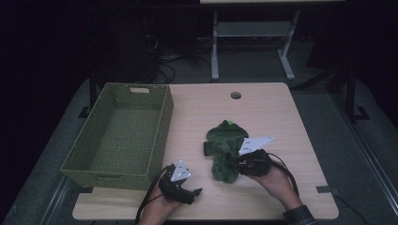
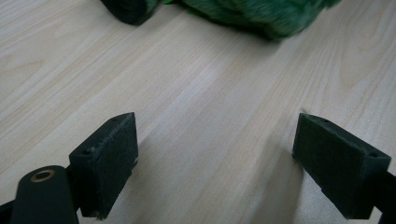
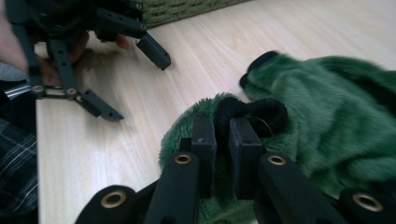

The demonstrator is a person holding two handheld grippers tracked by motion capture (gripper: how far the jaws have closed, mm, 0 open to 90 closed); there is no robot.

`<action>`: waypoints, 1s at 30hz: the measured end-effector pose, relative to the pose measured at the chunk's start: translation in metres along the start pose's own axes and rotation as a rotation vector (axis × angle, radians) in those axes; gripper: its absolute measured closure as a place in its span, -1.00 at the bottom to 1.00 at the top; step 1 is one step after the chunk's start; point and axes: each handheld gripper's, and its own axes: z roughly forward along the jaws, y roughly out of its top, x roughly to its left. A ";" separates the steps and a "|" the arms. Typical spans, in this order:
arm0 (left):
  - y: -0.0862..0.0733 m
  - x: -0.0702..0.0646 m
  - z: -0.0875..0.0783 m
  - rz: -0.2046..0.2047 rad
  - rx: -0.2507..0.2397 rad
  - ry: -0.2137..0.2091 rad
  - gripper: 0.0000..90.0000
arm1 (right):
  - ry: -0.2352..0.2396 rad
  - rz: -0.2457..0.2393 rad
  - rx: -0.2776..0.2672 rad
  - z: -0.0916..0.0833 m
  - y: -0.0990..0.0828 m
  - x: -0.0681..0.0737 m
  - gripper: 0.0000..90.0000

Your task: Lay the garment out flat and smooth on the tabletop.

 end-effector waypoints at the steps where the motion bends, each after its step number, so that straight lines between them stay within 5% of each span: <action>1: 0.000 0.000 0.000 0.000 0.000 0.000 -0.70 | 0.005 0.001 0.009 0.006 0.001 -0.001 0.81; 5: 0.000 0.000 0.000 0.000 0.000 0.000 -0.70 | 0.004 0.014 0.023 0.024 0.002 -0.003 0.51; 8: 0.000 0.000 0.000 0.001 0.000 0.000 -0.70 | -0.010 0.019 -0.012 0.021 0.005 -0.003 0.45; 12: 0.000 0.000 0.000 0.007 0.004 -0.001 -0.70 | -0.038 0.046 -0.082 0.006 0.006 -0.007 0.71; 18: 0.000 0.000 0.000 0.006 0.003 -0.002 -0.70 | -0.040 0.083 0.017 0.027 -0.006 -0.014 0.86; 25: 0.000 0.000 0.000 0.001 0.002 -0.005 -0.70 | 0.014 0.133 0.100 0.050 -0.013 -0.016 0.90; 30: 0.001 0.000 0.001 0.003 0.004 -0.001 -0.72 | -0.037 0.098 0.122 0.050 -0.011 -0.006 0.87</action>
